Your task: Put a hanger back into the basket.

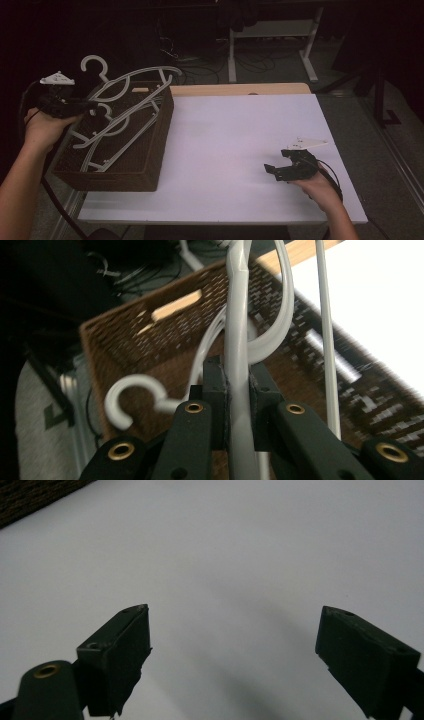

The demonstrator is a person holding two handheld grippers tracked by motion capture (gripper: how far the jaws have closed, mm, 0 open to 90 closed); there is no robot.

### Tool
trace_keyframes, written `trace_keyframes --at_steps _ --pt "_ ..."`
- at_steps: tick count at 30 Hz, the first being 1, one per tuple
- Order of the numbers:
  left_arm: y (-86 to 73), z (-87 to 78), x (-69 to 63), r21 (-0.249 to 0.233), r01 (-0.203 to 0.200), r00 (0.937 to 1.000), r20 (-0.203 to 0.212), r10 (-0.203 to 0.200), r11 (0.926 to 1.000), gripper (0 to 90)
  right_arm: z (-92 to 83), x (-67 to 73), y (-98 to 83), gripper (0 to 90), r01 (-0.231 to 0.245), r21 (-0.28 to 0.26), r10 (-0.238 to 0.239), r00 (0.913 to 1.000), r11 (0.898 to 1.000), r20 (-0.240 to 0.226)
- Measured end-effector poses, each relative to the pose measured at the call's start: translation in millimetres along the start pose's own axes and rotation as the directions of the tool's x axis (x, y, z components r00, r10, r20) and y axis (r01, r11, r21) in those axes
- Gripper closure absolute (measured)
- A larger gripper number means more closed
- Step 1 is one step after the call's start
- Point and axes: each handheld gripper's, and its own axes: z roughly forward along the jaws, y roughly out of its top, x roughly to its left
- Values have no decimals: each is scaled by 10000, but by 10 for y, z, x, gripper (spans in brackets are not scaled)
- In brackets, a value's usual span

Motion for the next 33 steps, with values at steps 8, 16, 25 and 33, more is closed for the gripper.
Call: trace_keyframes --at_steps 8,16,25,33 --pt "-222 117 215 482 404 9981 -481 -381 9980 818 -10 -15 7 137 48 13 -48 9999 10000 95" --pt "-414 211 283 1106 596 9967 -617 -530 9921 819 -28 -28 8 137 94 2 -94 9998 10000 161" --pt "-648 564 221 1984 681 9977 -164 -662 9778 817 -21 -8 15 137 175 0 -175 9996 9998 210" --pt "-684 649 167 1915 801 9966 -335 -750 9782 573 -8 13 31 138 337 -54 -337 9994 9994 77"
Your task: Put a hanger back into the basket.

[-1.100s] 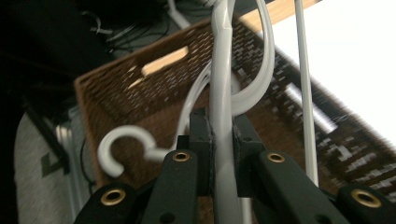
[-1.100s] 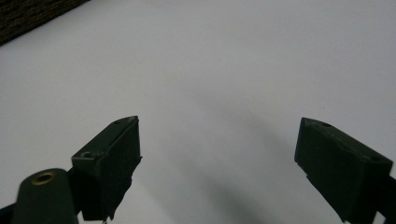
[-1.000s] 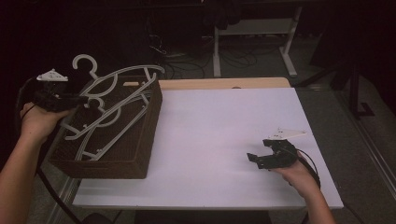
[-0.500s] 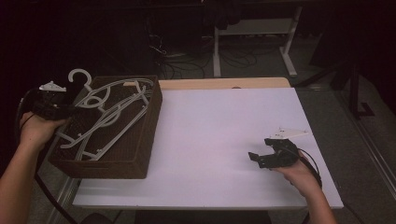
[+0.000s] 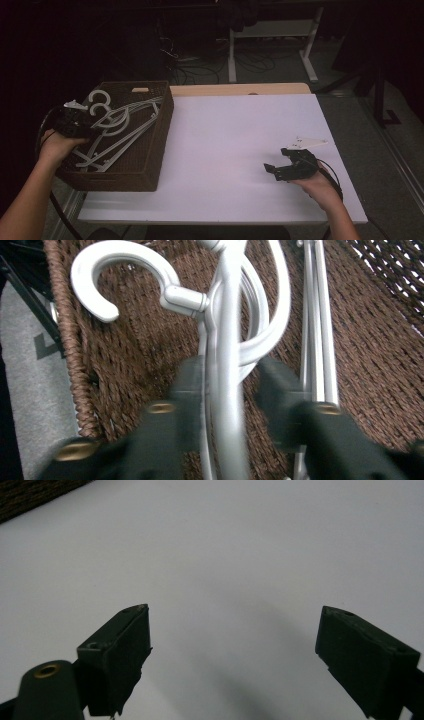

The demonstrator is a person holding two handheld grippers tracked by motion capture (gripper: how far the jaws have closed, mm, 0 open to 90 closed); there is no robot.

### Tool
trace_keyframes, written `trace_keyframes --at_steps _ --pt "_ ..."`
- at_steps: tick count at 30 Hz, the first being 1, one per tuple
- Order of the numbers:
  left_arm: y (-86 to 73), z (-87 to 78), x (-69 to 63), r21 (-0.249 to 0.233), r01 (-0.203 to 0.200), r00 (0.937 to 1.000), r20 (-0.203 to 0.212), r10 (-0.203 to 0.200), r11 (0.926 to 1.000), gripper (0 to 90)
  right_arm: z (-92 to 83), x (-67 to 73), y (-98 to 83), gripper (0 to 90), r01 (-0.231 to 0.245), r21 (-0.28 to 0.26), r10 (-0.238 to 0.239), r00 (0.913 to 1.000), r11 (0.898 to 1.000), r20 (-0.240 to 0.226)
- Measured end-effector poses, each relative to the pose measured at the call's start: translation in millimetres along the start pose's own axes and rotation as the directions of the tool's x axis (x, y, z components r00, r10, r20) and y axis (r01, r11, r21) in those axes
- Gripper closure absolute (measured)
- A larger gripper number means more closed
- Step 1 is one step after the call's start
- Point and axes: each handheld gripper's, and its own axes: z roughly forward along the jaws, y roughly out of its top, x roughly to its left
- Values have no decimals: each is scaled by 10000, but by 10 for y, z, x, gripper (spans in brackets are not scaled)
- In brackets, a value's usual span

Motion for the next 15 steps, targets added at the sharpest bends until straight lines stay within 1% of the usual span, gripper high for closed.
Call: trace_keyframes --at_steps 2,4,6,7,8,9,12,13,15 --pt "17 -31 -9 -169 55 10000 -2 -55 9998 481 0 0 6 138 44 -17 -44 10000 10000 -40" --pt "40 -66 -31 -345 30 10000 67 -28 9994 426 -1 4 15 138 58 -17 -58 10000 10000 -47" --pt "73 -106 -55 -619 76 9996 267 -60 9981 384 -6 8 25 138 61 -55 -62 9999 10000 -81" --pt "73 -106 -55 -619 76 9996 267 -60 9981 364 -6 8 25 138 61 -55 -62 9999 10000 -81" --pt "108 -149 -88 -937 131 9985 545 -80 9955 364 -9 10 29 138 74 -92 -75 9999 9999 -104" --pt "142 -184 -128 -1199 206 9961 872 -102 9926 335 -16 19 38 138 95 -86 -96 9999 9999 -119" --pt "207 -234 -238 -1690 216 9883 1527 46 9854 297 -21 29 54 138 98 -105 -99 9999 9999 -132" --pt "228 -249 -283 -1877 197 9837 1791 145 9820 281 -23 29 59 138 100 -106 -102 9998 9999 -151" --pt "270 -280 -393 -2206 75 9750 2183 419 9753 270 -27 32 69 138 128 -136 -130 9998 9998 -140"
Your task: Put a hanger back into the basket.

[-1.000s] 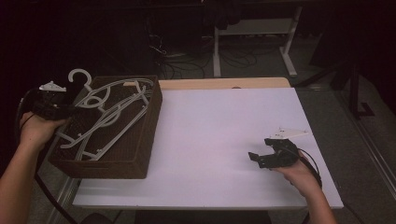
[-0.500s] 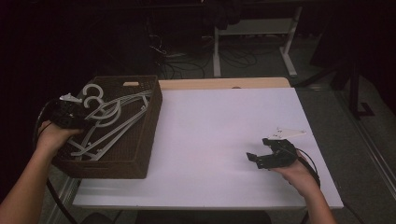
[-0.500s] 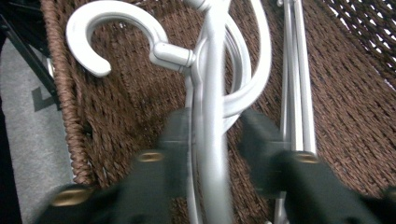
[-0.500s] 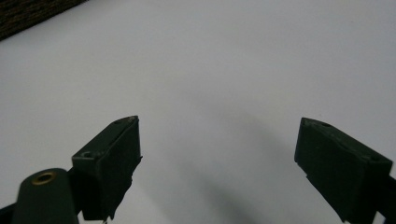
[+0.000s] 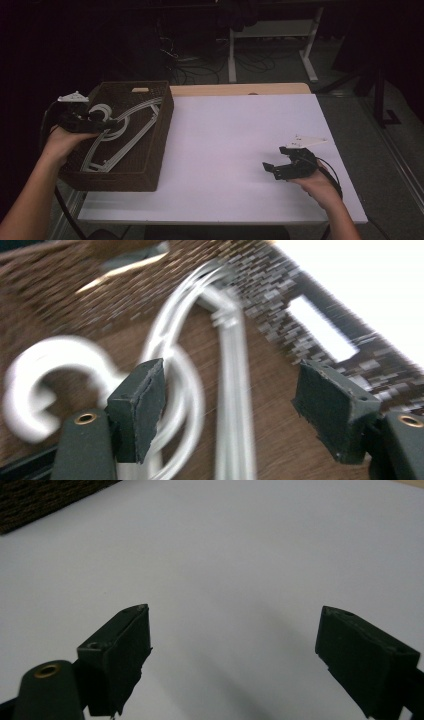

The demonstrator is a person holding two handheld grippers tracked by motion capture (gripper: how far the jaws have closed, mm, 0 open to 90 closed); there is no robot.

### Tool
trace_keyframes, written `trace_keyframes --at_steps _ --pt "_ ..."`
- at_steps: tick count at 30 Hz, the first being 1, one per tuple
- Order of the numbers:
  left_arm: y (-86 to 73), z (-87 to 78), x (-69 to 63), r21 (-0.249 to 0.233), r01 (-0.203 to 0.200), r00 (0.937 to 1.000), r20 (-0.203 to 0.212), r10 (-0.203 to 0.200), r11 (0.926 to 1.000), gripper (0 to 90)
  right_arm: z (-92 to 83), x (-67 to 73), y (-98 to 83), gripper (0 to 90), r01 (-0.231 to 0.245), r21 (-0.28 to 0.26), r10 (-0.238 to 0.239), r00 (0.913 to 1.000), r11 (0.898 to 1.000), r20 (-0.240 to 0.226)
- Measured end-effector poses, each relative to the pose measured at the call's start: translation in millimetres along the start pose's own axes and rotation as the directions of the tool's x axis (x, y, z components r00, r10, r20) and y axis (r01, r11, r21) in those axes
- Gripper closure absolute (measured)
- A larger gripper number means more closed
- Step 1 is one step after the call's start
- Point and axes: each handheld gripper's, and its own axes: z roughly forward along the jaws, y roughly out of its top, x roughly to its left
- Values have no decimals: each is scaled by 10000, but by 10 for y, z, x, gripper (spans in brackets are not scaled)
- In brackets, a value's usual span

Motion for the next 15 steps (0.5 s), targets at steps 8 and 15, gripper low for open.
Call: trace_keyframes --at_steps 8,15 --pt "130 64 -446 -1035 -308 9786 1995 511 9942 210 -48 9 54 136 -36 -96 34 9997 9999 -222" --pt "129 136 -817 -1674 -695 9475 2975 1176 9834 142 -126 39 175 105 28 -224 -39 9987 9997 -512"
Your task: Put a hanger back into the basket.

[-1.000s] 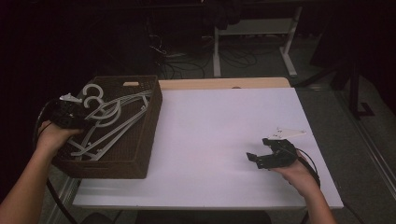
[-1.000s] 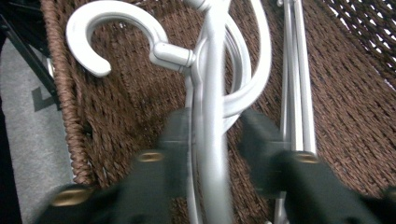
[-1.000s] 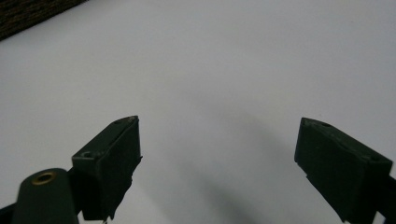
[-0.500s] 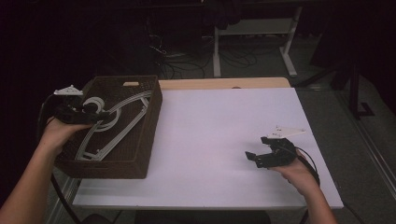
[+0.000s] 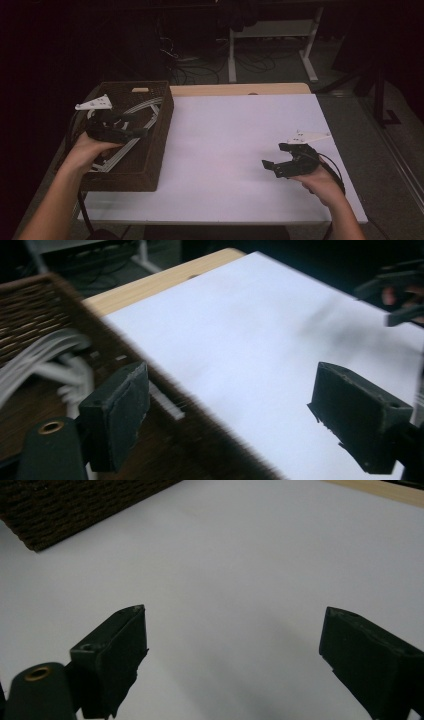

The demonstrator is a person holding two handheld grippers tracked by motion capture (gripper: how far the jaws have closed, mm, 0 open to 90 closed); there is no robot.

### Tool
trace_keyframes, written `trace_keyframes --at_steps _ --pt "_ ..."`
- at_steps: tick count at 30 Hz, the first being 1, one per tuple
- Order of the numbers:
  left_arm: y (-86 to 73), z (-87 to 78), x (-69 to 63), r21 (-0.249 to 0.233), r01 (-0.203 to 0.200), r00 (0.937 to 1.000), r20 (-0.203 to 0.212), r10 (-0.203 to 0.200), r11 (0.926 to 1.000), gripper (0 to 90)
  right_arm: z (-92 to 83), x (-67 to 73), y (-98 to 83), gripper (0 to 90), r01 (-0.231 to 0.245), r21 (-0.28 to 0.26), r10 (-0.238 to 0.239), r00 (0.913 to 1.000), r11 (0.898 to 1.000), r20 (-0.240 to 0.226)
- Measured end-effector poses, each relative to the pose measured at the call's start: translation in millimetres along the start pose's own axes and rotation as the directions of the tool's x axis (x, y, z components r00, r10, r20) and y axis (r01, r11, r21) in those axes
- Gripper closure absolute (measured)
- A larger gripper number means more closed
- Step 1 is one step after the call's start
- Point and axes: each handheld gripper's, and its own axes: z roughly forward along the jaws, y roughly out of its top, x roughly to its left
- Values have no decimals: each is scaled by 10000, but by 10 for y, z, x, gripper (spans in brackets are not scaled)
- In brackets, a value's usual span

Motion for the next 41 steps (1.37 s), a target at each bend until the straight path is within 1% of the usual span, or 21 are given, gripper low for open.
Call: trace_keyframes --at_steps 3,7,8,9,10,11,13,17,19,24,28,41 --pt "-25 68 -114 -207 -193 9995 235 197 9996 116 -32 13 82 77 80 -72 -80 9999 9999 -69" --pt "-67 162 -223 -94 -400 9980 488 404 9992 78 -72 26 174 59 272 -169 -274 9996 9995 -103" --pt "-67 162 -223 -94 -400 9980 488 404 9992 67 -72 26 174 59 272 -169 -274 9996 9995 -103" --pt "-90 207 -252 -83 -410 9971 637 414 9991 53 -102 23 228 51 301 -290 -305 9994 9991 -155" --pt "-101 227 -263 -55 -395 9967 714 398 9992 44 -113 21 245 51 309 -319 -314 9994 9990 -139" --pt "-101 227 -263 -55 -395 9967 714 398 9992 28 -113 21 245 51 309 -319 -314 9994 9990 -139" --pt "-128 269 -283 -46 -396 9958 821 398 9992 24 -144 16 296 50 351 -414 -356 9993 9985 -124" --pt "-185 357 -319 270 -461 9948 924 434 9986 9 -183 16 359 48 478 -533 -485 9987 9974 -129" --pt "-197 371 -335 429 -585 9942 929 543 9974 9 -208 24 383 48 487 -625 -497 9987 9969 -142" --pt "-211 358 -334 227 -516 9935 1027 490 9984 10 -230 23 376 48 528 -679 -543 9983 9963 -208" --pt "-209 362 -343 279 -590 9927 1066 558 9979 10 -209 8 345 48 510 -572 -524 9984 9971 -223" --pt "-205 353 -364 231 -581 9911 1209 549 9980 10 -213 31 364 48 647 -634 -665 9974 9959 -268"
